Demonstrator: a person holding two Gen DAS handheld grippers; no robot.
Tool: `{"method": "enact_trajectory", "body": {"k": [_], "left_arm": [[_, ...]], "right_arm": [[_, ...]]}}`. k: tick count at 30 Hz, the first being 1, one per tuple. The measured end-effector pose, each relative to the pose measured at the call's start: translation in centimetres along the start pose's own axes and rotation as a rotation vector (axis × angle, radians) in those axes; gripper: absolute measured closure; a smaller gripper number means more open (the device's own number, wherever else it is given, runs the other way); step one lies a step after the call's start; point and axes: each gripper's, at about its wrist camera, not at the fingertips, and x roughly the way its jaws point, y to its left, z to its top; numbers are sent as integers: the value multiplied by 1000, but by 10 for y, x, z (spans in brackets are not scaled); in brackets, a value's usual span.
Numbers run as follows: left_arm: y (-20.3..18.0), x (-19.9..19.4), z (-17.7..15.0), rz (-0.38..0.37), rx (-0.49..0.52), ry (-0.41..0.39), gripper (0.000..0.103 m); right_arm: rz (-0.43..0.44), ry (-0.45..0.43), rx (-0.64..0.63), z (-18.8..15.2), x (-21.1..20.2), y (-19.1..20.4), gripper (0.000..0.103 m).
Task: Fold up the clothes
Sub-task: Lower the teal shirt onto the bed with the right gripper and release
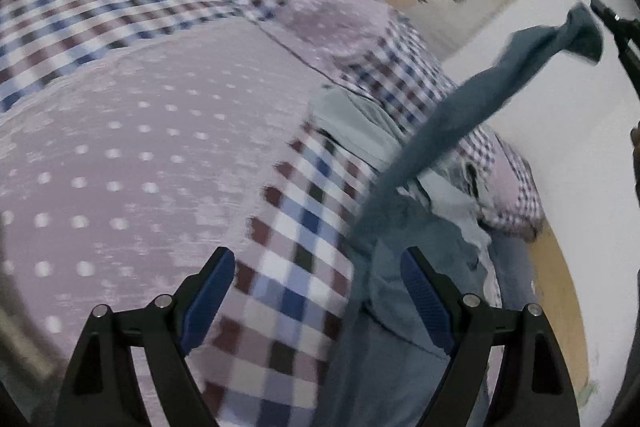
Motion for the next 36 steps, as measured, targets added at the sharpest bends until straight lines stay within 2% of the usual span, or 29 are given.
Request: {"method": "enact_trajectory", "body": {"k": [4, 6, 10, 12, 14, 15, 16, 20, 23, 28, 30, 32, 33, 34, 35, 36], "left_arm": [[-29, 20, -14, 22, 151, 35, 15], [-34, 31, -21, 53, 181, 68, 15], [-23, 49, -29, 100, 113, 135, 15], [-22, 53, -30, 108, 102, 141, 15], [-23, 55, -32, 114, 102, 141, 15], [-24, 56, -32, 111, 107, 137, 15], [-26, 58, -33, 100, 108, 132, 15], [-28, 60, -36, 58, 92, 127, 15], [-31, 62, -36, 64, 103, 121, 15], [-29, 66, -36, 52, 80, 116, 15], [-29, 67, -36, 54, 81, 117, 15], [-29, 68, -36, 53, 78, 115, 15], [-28, 68, -35, 50, 73, 112, 15], [-28, 67, -35, 48, 69, 108, 15], [-28, 67, -34, 45, 66, 104, 15], [-28, 66, -34, 42, 64, 101, 15]], "right_arm": [[-54, -33, 10, -4, -56, -37, 101], [-104, -12, 32, -32, -88, -66, 101], [-140, 194, 110, -110, -91, -107, 97], [-129, 288, 149, -147, -80, -116, 96], [-93, 363, 203, -180, -63, -119, 84], [-68, 395, 234, -198, -52, -118, 70], [-38, 424, 264, -215, -41, -117, 63], [60, 551, 318, -273, 11, -108, 61], [76, 639, 305, -307, 48, -105, 61], [100, 747, 305, -342, 98, -111, 61], [125, 786, 288, -349, 113, -108, 61], [132, 829, 231, -354, 122, -102, 66], [125, 841, 214, -355, 124, -99, 73], [120, 849, 194, -355, 125, -97, 93], [121, 847, 171, -352, 124, -94, 101], [115, 845, 140, -348, 122, -91, 101]]}}
